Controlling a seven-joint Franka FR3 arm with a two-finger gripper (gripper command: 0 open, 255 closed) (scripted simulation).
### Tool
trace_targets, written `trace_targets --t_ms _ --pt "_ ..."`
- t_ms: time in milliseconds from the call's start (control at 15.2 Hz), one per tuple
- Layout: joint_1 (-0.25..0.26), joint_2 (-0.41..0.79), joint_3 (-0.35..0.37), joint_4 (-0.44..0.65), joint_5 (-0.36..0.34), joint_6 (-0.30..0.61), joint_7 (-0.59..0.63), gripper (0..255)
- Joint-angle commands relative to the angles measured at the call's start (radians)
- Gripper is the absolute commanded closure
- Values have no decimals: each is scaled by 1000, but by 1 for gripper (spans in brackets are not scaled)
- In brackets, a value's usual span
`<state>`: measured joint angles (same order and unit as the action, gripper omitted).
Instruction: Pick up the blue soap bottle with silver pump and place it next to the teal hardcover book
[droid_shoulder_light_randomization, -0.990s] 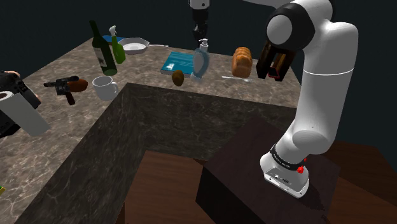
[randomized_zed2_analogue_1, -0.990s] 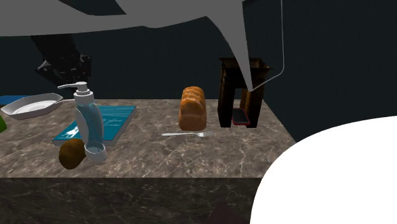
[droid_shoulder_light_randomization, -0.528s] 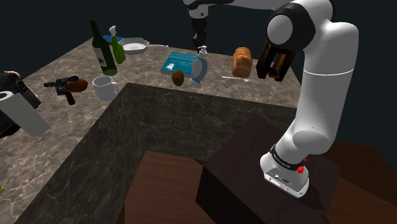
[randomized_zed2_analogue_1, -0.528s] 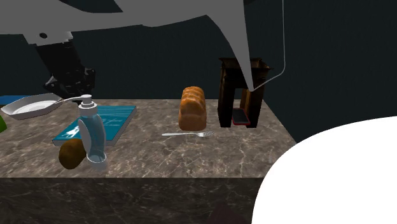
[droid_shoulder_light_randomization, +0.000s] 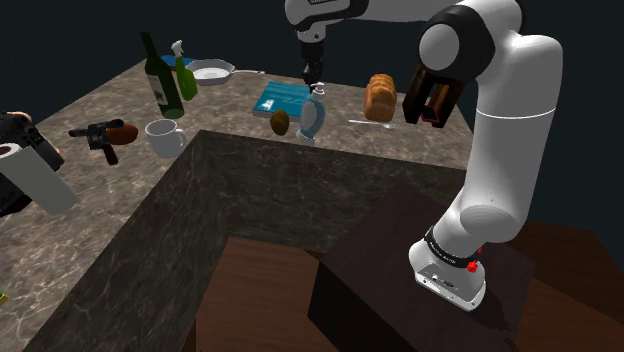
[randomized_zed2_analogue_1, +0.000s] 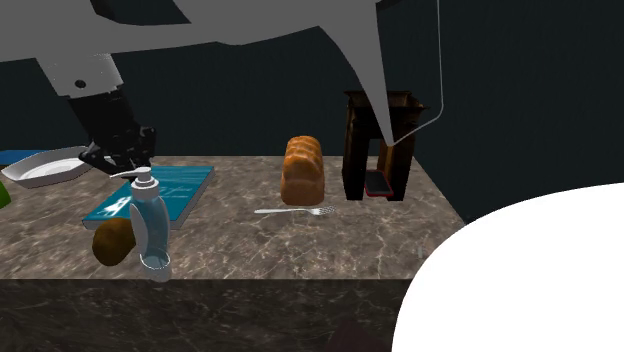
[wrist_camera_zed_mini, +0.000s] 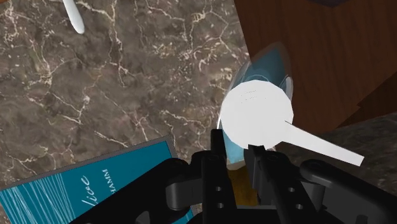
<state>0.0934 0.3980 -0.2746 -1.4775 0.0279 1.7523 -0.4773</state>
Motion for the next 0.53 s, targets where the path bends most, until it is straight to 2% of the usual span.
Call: trace_targets --t_ms 0,330,396,462 --pt "0 -1 0 -4 0 4 0 255" --pt "0 -1 0 -4 0 4 0 255" --pt "0 -1 0 -4 0 4 0 0" --pt "0 -1 0 -3 0 4 0 0"
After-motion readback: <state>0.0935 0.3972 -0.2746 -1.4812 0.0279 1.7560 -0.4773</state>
